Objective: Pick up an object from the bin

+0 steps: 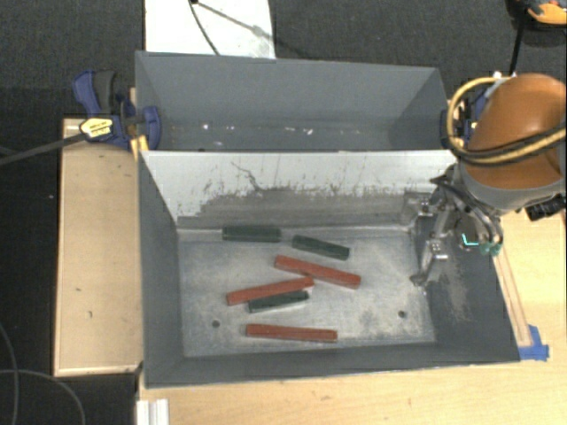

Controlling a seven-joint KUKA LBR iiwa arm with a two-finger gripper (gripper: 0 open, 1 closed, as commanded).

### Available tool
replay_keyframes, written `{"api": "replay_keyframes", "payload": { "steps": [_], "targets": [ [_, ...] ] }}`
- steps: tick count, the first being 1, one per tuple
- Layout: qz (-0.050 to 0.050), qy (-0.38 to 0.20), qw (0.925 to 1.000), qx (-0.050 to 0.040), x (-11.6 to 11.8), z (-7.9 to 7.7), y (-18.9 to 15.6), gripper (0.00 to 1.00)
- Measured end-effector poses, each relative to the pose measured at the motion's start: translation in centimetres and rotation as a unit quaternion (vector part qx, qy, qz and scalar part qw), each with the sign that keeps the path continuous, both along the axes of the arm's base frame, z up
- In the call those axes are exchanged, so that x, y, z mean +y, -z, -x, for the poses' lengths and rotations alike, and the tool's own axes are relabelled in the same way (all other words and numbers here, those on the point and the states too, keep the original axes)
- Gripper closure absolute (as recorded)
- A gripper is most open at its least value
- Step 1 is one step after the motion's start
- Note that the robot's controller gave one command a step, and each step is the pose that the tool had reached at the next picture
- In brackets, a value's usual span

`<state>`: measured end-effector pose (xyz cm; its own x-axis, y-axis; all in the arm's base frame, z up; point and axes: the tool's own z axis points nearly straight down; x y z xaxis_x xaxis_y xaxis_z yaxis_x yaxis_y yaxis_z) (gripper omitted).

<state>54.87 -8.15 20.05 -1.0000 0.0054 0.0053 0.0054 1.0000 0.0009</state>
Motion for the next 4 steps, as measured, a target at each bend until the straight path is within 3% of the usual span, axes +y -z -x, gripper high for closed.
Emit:
{"api": "replay_keyframes", "payload": {
  "steps": [1, 2, 3, 4],
  "targets": [
    [0.001, -0.001, 1.0, -0.0043, 0.0, -0.2, -0.5, 0.0],
    [0.001, 0.019, 0.9998, -0.0073, 0.6, 0.4, 4.8, 0.0],
    [0.0, -0.052, 0.9986, -0.005, 3.1, 0.2, 10.7, 0.0],
    [0.0, -0.023, 0.9997, -0.0013, 4.0, 2.1, 12.3, 0.0]
  ]
}}
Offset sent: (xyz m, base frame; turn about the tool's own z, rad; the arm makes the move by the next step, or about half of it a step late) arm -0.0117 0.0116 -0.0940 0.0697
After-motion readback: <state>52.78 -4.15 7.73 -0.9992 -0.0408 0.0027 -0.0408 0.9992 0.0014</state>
